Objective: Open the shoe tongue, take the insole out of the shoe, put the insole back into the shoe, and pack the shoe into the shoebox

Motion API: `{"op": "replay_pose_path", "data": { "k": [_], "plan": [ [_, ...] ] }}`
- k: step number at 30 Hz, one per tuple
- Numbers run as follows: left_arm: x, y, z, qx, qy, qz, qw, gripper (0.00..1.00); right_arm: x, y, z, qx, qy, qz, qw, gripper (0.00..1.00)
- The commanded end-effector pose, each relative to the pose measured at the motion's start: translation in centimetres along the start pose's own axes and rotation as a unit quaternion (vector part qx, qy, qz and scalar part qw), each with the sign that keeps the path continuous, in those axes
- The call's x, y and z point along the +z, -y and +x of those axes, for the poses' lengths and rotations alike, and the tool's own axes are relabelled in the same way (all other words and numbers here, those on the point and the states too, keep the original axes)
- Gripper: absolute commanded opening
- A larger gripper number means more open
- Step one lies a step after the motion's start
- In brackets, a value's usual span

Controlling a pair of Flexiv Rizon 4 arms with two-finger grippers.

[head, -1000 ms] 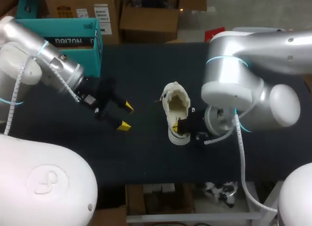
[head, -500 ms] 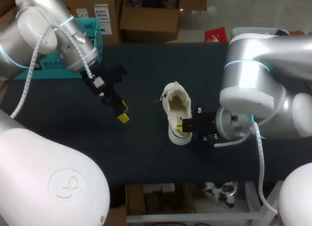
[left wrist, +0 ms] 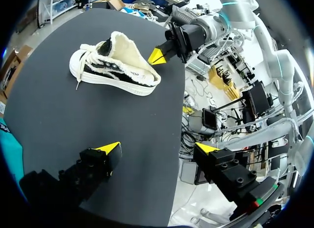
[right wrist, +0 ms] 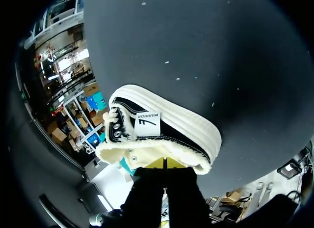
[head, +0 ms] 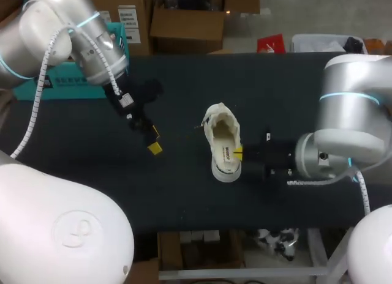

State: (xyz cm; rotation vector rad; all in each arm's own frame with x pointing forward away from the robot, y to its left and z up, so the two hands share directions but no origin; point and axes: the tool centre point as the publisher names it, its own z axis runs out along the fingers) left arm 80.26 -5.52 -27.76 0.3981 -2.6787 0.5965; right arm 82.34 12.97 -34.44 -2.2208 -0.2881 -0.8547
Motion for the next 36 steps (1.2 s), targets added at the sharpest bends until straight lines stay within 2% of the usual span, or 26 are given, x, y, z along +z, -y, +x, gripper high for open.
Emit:
{"op": "replay_pose_path", "data": {
  "k": [1, 6, 7, 8, 9, 10, 16, 18, 19, 22, 23, 24, 32, 34, 36],
  "plan": [
    [0.1, 0.0, 0.2, 0.000, 0.003, 0.001, 1.000, 1.00, -2.1, -0.1, 1.8, -0.008, 0.099, 0.152, 0.983, 0.00],
    [0.1, 0.0, 0.2, 0.000, 0.003, 0.001, 1.000, 1.00, -3.0, -0.4, 2.4, -0.018, 0.129, 0.209, 0.969, 0.00],
    [0.1, 0.0, 0.2, 0.000, 0.003, 0.001, 1.000, 1.00, -3.2, -0.5, 2.5, -0.017, 0.131, 0.209, 0.969, 0.11],
    [0.1, 0.0, 0.2, 0.000, 0.003, 0.001, 1.000, 1.00, -3.3, -0.6, 2.6, -0.017, 0.137, 0.213, 0.967, 0.32],
    [0.1, 0.0, 0.2, 0.000, 0.003, 0.001, 1.000, 1.00, -3.5, -0.7, 2.7, -0.017, 0.142, 0.219, 0.965, 0.74],
    [0.1, 0.0, 0.2, 0.000, 0.003, 0.001, 1.000, 1.00, -3.6, -0.7, 2.7, -0.017, 0.142, 0.217, 0.966, 1.00],
    [0.1, 0.0, 0.2, 0.000, 0.003, 0.001, 1.000, 1.00, -4.7, -0.6, 3.4, -0.031, 0.191, 0.252, 0.948, 1.00],
    [0.1, 0.0, 0.2, 0.000, 0.003, 0.001, 1.000, 1.00, -5.0, -0.7, 3.6, -0.047, 0.213, 0.279, 0.935, 1.00],
    [0.1, 0.0, 0.2, 0.000, 0.003, 0.001, 1.000, 1.00, -5.3, -0.8, 3.7, -0.061, 0.232, 0.303, 0.922, 1.00],
    [0.1, 0.0, 0.2, 0.000, 0.003, 0.001, 1.000, 1.00, -5.9, -0.6, 4.0, -0.074, 0.258, 0.329, 0.905, 1.00],
    [0.1, 0.0, 0.2, 0.000, 0.003, 0.001, 1.000, 1.00, -6.2, -0.4, 4.0, -0.068, 0.260, 0.330, 0.905, 1.00],
    [0.1, 0.0, 0.2, 0.000, 0.003, 0.001, 1.000, 1.00, -6.4, -0.1, 3.8, -0.044, 0.250, 0.307, 0.917, 1.00],
    [0.1, 0.0, 0.2, 0.000, 0.003, 0.001, 1.000, 1.00, -6.4, -0.1, 3.8, -0.044, 0.250, 0.307, 0.917, 1.00],
    [0.4, 0.2, 0.2, -0.011, 0.000, 0.010, 1.000, 1.00, -6.2, 0.3, 3.6, -0.047, 0.239, 0.273, 0.931, 1.00],
    [1.1, 0.7, 0.1, -0.038, 0.013, 0.016, 0.999, 1.00, -6.3, 0.6, 3.6, -0.067, 0.229, 0.257, 0.936, 1.00]
  ]
}}
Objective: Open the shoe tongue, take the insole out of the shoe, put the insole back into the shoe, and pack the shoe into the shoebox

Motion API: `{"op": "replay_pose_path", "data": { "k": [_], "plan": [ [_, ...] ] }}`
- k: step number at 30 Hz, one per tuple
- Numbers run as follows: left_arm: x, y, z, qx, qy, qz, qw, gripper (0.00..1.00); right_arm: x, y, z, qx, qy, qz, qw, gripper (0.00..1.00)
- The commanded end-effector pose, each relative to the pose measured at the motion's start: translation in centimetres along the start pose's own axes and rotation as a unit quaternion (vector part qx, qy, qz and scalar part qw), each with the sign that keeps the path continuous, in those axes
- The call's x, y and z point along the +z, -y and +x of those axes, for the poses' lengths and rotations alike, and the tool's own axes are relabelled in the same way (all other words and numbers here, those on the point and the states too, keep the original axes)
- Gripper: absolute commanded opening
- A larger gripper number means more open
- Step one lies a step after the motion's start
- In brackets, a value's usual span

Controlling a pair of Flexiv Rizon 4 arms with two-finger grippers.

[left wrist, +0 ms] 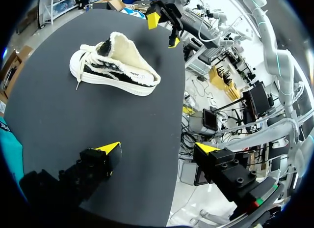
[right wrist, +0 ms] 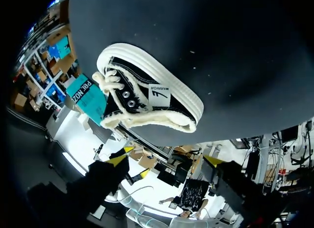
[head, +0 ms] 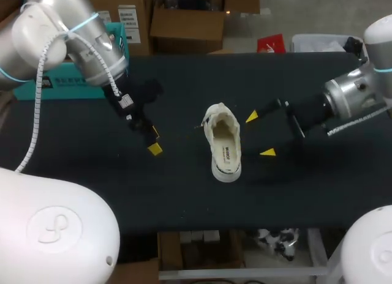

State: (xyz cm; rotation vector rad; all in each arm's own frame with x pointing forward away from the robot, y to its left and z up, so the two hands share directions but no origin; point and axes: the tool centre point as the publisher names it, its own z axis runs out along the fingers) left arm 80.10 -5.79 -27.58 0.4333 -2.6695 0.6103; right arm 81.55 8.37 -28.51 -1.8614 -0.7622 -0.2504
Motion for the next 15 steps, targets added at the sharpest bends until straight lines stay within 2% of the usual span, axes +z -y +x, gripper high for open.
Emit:
{"op": "replay_pose_path", "data": {
  "k": [1, 5, 8, 11, 12, 15],
  "plan": [
    [1.4, 0.7, -0.1, -0.036, 0.010, 0.015, 0.999, 1.00, 0.4, 0.2, 0.2, -0.011, 0.002, -0.033, 0.999, 1.00],
    [2.3, 1.5, 0.0, -0.095, 0.026, 0.037, 0.994, 1.00, 0.4, 1.0, 0.1, -0.028, -0.004, -0.074, 0.997, 1.00],
    [3.0, 1.8, -0.2, -0.138, 0.063, 0.034, 0.988, 1.00, 0.2, 1.6, 0.1, -0.040, -0.002, -0.099, 0.994, 1.00],
    [3.3, 2.4, -0.3, -0.176, 0.098, 0.049, 0.978, 1.00, -0.6, 2.1, 0.0, -0.058, 0.007, -0.123, 0.991, 1.00],
    [3.3, 2.4, -0.3, -0.176, 0.098, 0.049, 0.978, 1.00, -1.2, 2.2, 0.1, -0.058, 0.023, -0.122, 0.991, 1.00],
    [3.3, 2.4, -0.3, -0.176, 0.098, 0.049, 0.978, 1.00, -1.9, 2.4, 0.1, -0.064, 0.025, -0.119, 0.990, 1.00]
  ]
}}
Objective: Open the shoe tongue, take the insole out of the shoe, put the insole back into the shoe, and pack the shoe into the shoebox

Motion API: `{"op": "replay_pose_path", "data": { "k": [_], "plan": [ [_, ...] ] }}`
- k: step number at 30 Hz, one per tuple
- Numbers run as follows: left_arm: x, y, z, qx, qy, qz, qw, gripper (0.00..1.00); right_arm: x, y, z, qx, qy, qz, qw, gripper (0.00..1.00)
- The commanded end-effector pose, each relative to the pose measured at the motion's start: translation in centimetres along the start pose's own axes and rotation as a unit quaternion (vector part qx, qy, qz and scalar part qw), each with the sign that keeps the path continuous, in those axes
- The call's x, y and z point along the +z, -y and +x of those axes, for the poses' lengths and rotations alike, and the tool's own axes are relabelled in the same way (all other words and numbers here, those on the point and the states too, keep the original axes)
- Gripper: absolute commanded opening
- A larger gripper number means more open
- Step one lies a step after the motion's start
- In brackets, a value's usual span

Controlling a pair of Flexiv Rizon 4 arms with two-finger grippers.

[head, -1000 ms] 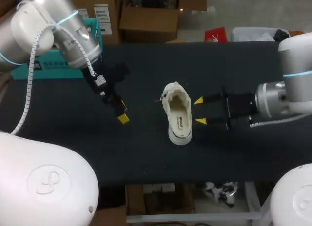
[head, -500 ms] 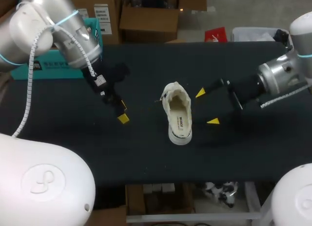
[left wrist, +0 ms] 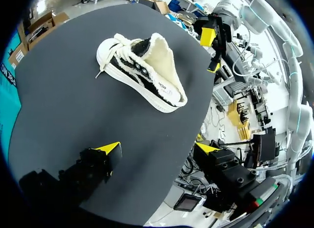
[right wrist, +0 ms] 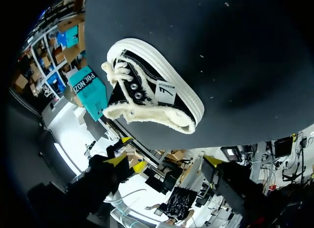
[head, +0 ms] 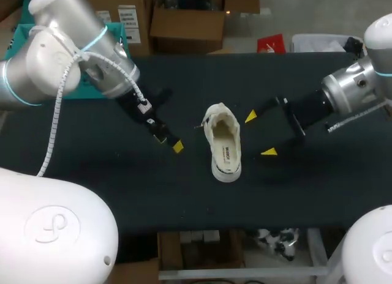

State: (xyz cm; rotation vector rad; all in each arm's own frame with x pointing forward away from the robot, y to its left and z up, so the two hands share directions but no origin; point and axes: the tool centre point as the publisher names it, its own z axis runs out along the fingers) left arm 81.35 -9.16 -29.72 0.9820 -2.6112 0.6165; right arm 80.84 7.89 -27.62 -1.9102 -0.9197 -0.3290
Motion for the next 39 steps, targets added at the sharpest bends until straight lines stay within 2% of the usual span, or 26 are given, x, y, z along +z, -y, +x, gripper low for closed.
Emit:
{"op": "replay_pose_path", "data": {
  "k": [1, 12, 13, 15, 16, 17, 19, 20, 22, 23, 25, 31, 36, 37, 39],
  "plan": [
    [0.1, -0.6, 0.8, -0.001, 0.025, 0.007, 1.000, 1.00, -1.4, 1.2, 0.5, 0.002, 0.006, -0.074, 0.997, 1.00],
    [0.1, -0.6, 0.8, -0.001, 0.025, 0.007, 1.000, 1.00, -1.4, 1.2, 0.5, 0.002, 0.006, -0.074, 0.997, 1.00],
    [0.8, -0.3, 1.0, -0.010, 0.039, 0.003, 0.999, 1.00, -1.8, 0.6, 0.6, -0.024, 0.045, -0.078, 0.996, 1.00],
    [1.7, 0.5, 1.4, -0.044, 0.059, 0.008, 0.997, 1.00, -2.6, -0.4, 0.8, -0.046, 0.074, -0.075, 0.993, 1.00],
    [2.0, 0.8, 1.5, -0.055, 0.066, 0.010, 0.996, 1.00, -2.9, -0.6, 0.9, -0.067, 0.103, -0.076, 0.989, 1.00],
    [2.2, 1.1, 1.6, -0.069, 0.065, 0.013, 0.995, 1.00, -3.3, -0.8, 1.0, -0.060, 0.116, -0.083, 0.988, 1.00],
    [2.6, 1.6, 1.6, -0.091, 0.069, 0.016, 0.993, 1.00, -3.9, -1.1, 1.2, -0.097, 0.148, -0.083, 0.981, 1.00],
    [2.7, 1.8, 1.7, -0.098, 0.068, 0.017, 0.993, 1.00, -4.2, -1.3, 1.3, -0.087, 0.151, -0.088, 0.981, 1.00],
    [2.9, 2.1, 1.9, -0.111, 0.072, 0.015, 0.991, 1.00, -4.7, -1.4, 1.3, -0.128, 0.174, -0.085, 0.973, 1.00],
    [3.0, 2.3, 2.0, -0.115, 0.075, 0.011, 0.990, 1.00, -5.0, -1.5, 1.4, -0.128, 0.182, -0.085, 0.971, 1.00],
    [3.1, 2.8, 1.9, -0.122, 0.074, 0.002, 0.990, 1.00, -5.4, -1.7, 1.5, -0.162, 0.209, -0.088, 0.960, 1.00],
    [3.6, 4.9, 1.4, -0.163, 0.074, -0.006, 0.984, 1.00, -6.3, -1.6, 0.7, -0.223, 0.235, -0.120, 0.938, 1.00],
    [4.8, 6.6, 0.7, -0.203, 0.072, -0.011, 0.977, 1.00, -6.7, -1.5, -0.1, -0.277, 0.270, -0.151, 0.910, 1.00],
    [5.2, 7.0, 0.6, -0.209, 0.081, -0.016, 0.974, 1.00, -6.8, -1.4, -0.3, -0.287, 0.277, -0.158, 0.903, 1.00],
    [5.7, 7.6, 0.4, -0.224, 0.077, -0.017, 0.971, 1.00, -7.0, -1.4, -0.6, -0.315, 0.297, -0.170, 0.885, 1.00]
  ]
}}
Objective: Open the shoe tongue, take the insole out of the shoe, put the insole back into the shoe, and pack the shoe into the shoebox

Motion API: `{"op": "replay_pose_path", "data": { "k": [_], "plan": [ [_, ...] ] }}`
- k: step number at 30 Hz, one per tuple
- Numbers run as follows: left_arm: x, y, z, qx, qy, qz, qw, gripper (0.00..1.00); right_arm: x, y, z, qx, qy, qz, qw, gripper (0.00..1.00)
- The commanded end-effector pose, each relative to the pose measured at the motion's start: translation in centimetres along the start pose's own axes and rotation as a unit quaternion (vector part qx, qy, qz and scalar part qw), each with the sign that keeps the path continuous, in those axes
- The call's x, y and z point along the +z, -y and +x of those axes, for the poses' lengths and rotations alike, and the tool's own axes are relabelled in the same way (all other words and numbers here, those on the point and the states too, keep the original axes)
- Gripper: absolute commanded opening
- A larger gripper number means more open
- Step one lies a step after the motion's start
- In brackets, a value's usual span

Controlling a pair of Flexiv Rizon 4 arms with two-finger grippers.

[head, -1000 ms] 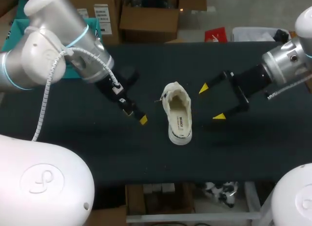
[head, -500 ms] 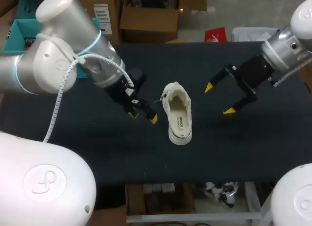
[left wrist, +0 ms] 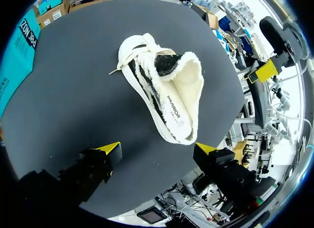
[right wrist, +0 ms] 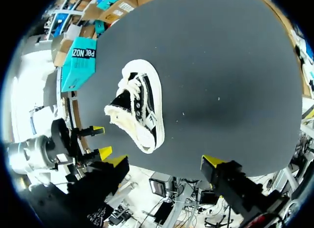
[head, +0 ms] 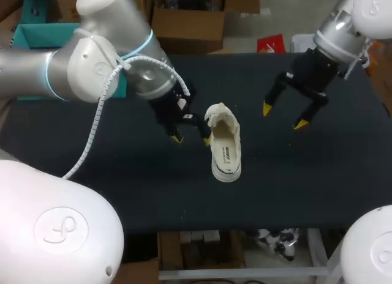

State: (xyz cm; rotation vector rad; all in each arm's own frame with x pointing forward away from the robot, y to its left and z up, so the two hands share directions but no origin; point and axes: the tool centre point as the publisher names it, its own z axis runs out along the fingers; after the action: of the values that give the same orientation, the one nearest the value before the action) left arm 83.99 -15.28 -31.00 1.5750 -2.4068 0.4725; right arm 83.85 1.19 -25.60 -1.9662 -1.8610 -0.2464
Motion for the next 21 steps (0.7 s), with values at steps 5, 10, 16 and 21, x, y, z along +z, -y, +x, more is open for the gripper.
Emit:
{"op": "replay_pose_path", "data": {
  "k": [5, 10, 16, 21],
  "plan": [
    [3.3, 3.5, 0.8, -0.045, 0.033, -0.029, 0.998, 1.00, 0.0, 1.8, -0.5, -0.100, 0.090, -0.068, 0.989, 1.00],
    [4.0, 5.1, 0.7, -0.070, 0.054, -0.031, 0.996, 1.00, 0.0, 1.8, -0.5, -0.100, 0.090, -0.068, 0.989, 1.00],
    [4.6, 5.4, 1.1, -0.081, 0.073, -0.030, 0.994, 1.00, 0.0, 1.8, -0.5, -0.100, 0.090, -0.068, 0.989, 1.00],
    [4.8, 4.8, 1.9, -0.079, 0.096, -0.027, 0.992, 0.54, 0.0, 2.5, -1.5, -0.195, 0.133, -0.104, 0.966, 1.00]
  ]
}}
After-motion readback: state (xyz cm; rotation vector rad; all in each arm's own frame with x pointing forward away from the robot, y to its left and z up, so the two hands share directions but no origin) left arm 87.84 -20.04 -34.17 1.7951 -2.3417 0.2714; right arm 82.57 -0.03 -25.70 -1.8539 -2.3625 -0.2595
